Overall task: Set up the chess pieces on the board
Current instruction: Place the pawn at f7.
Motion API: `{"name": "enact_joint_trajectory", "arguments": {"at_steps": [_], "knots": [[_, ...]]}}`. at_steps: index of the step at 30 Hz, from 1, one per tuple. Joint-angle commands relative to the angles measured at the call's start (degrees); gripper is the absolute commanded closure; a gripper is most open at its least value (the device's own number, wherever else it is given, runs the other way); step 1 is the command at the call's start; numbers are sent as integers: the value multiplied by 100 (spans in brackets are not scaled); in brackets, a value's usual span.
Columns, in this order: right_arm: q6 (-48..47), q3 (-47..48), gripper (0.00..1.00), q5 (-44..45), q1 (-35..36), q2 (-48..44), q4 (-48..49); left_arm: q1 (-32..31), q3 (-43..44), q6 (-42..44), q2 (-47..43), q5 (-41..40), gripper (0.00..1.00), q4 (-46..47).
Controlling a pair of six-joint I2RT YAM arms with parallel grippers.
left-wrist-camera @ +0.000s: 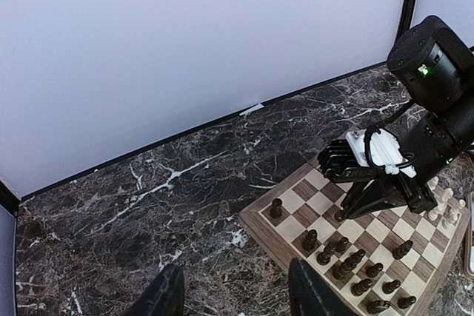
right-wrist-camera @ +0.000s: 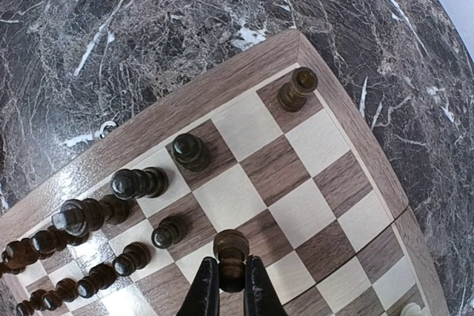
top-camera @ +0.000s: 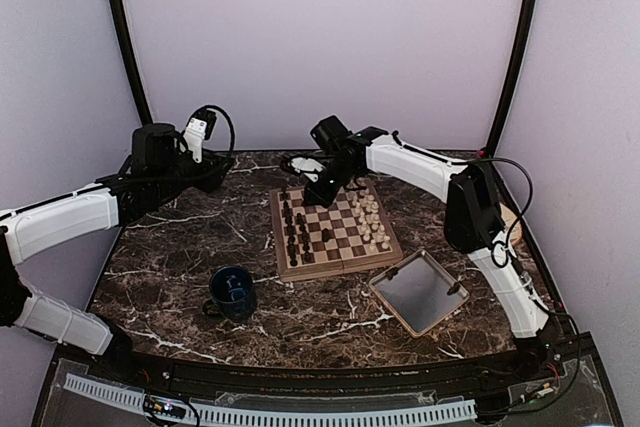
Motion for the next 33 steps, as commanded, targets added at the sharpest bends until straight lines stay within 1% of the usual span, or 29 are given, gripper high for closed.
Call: {"name": "enact_joint_trajectory", "arguments": {"at_steps": [1,9,21,23,25,27,33], "knots": [[-35,190,91,36,113,164,362,36,-68,-18,-86,95,50,133],[-39,199,90,24,170,293,632,29,-86,0,-29,160,50,143],[-61,207,88,30,210,427,708,33,-100,35,-59,167,50,154],[-48,206,86,38,212,435,717,29,-108,44,-67,165,50,155],[-38,203,78,70,213,448,727,31,-104,54,-68,161,50,159],[-30,207,74,70,215,442,727,29,-104,61,-68,166,50,167],[-13,208,72,74,223,419,723,37,-104,86,-77,184,50,175]]}}
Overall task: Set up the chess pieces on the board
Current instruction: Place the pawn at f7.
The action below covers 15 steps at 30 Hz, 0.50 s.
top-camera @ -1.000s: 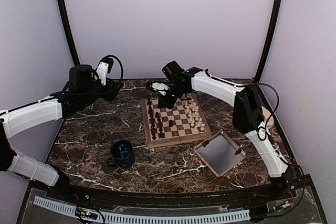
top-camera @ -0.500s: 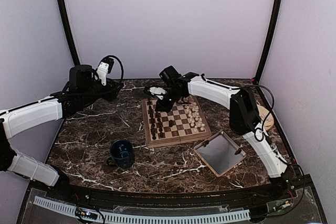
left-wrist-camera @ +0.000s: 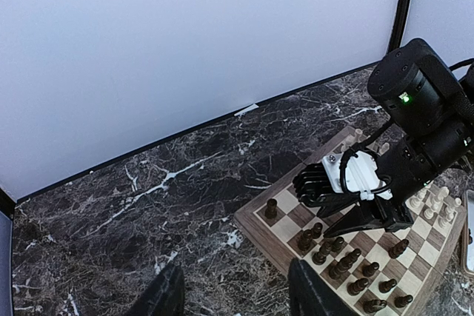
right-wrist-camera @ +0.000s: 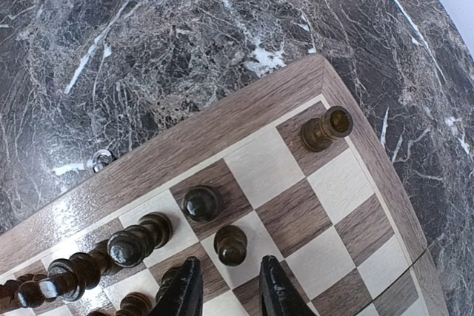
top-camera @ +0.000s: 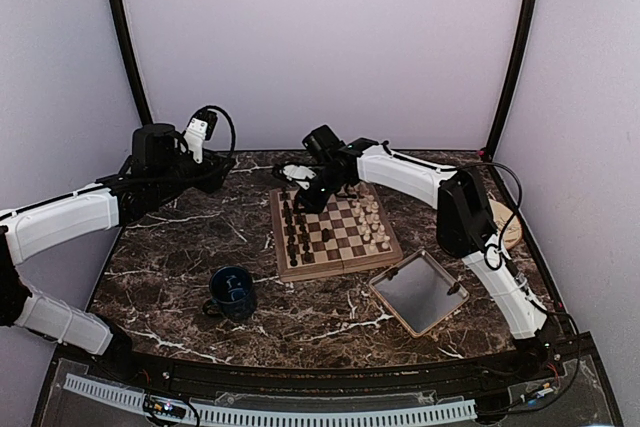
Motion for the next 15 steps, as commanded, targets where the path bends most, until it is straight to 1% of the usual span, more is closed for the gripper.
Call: {"name": "enact_joint_trajectory", "arguments": {"at_steps": [1,7,11,15], "knots": [[22,166,72,32,66,71,152,35,-104,81,-86,44,50,148],[14,32,70,61,61,-297,125,30,-106,82,-90,73,50,159],[-53,-406,68,50,43,-850,163,29,-119,88,-144,167,50,162],[-82,-943,67,58,-10,-1520,136,36,20,155,-156,497,51,21]]}}
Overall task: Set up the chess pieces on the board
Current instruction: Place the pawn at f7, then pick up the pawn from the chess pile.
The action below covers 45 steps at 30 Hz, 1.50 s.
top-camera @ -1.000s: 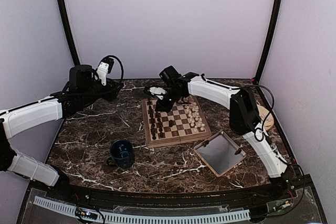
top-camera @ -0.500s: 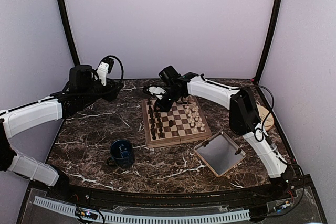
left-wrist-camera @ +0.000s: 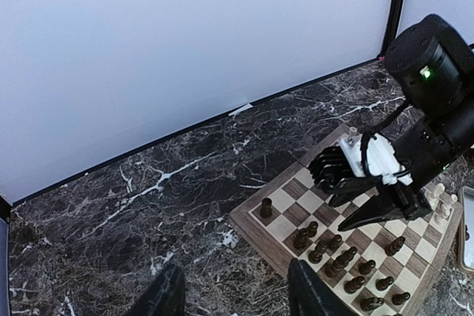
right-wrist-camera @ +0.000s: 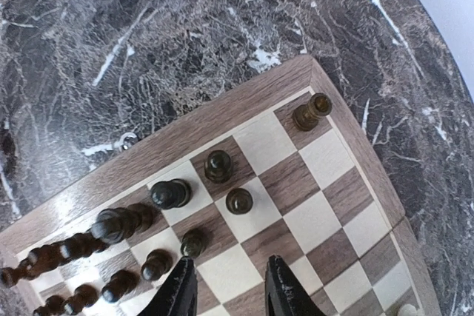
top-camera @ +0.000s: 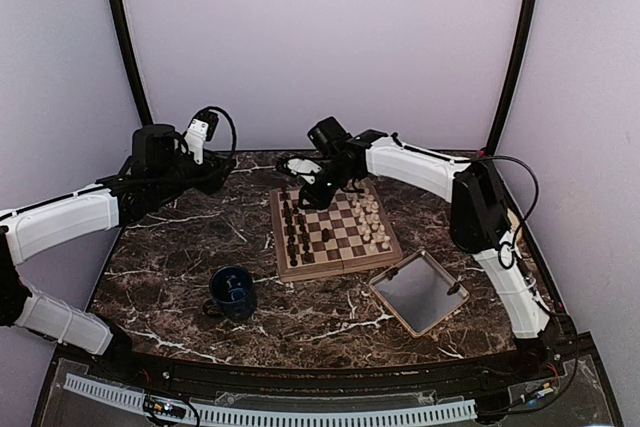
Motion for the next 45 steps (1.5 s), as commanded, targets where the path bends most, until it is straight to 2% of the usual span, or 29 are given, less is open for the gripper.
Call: {"name": "enact_joint_trajectory", "arguments": {"at_steps": [1,5,8,12,18,22,25,30,34,39,45], "knots": [[-63,-424,67,9,-49,-1116,129,31,116,118,-149,509,51,-63],[-102,-1161,66,-36,-287,-1903,57,-47,390,69,-124,1056,54,-347],[-127,-1830,66,-56,-535,-2523,59,-342,700,149,9,1053,54,-786],[-312,-2924,66,-143,-893,-3518,68,-973,1107,218,277,1206,55,-1285],[-704,-4972,66,-324,-1391,-5192,105,-2115,1414,347,1007,1244,57,-1503],[-1049,-6001,66,-430,-1732,-6020,-298,-2811,1907,419,1787,1232,57,-1729],[-1588,-6440,66,-370,-1953,-6537,-778,-3196,2207,381,2327,1349,57,-1748],[-2722,-7113,64,267,-1988,-7031,-1758,-3506,2270,100,2853,1389,57,-1252],[-3339,-7417,64,908,-1984,-7160,-2128,-3513,2014,-381,2967,1421,58,-525],[-3674,-7512,66,1119,-1838,-7024,-2172,-3519,1651,-905,2944,1279,58,181],[-3626,-8023,69,1780,-1159,-6683,-1541,-3522,1204,-1309,2610,1014,58,574]]}}
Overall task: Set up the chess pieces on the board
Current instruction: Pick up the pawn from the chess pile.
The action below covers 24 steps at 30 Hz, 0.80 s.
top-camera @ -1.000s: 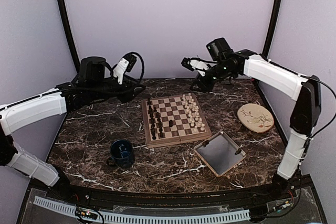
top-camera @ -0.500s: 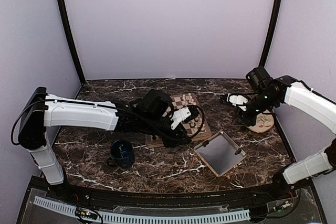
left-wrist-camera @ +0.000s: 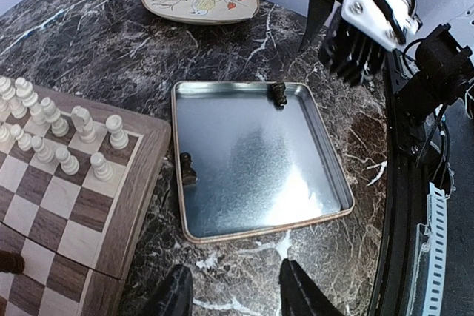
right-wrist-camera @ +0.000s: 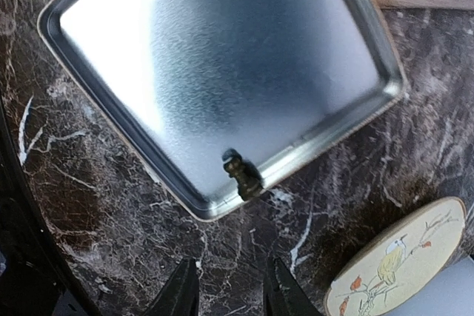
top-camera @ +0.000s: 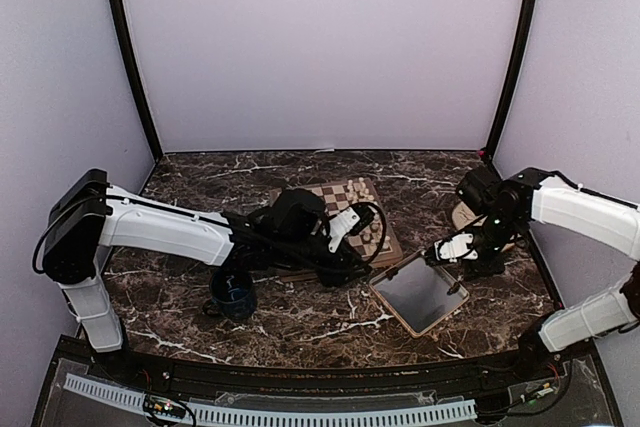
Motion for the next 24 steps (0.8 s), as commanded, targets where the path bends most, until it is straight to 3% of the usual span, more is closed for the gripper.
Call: {"name": "enact_joint_trajectory", "arguments": {"at_steps": [1,14,24], "knots": [[-115,-380,69,605,468,280,455,4,-333,-413,-500,-217,58,476],[274,-394,69,1503,1491,1106,917,6,-890,-508,-976,-536,58,615],[410,-401,70,1887,1651,1603,955,4,-1206,-643,-1084,-540,57,852]]}}
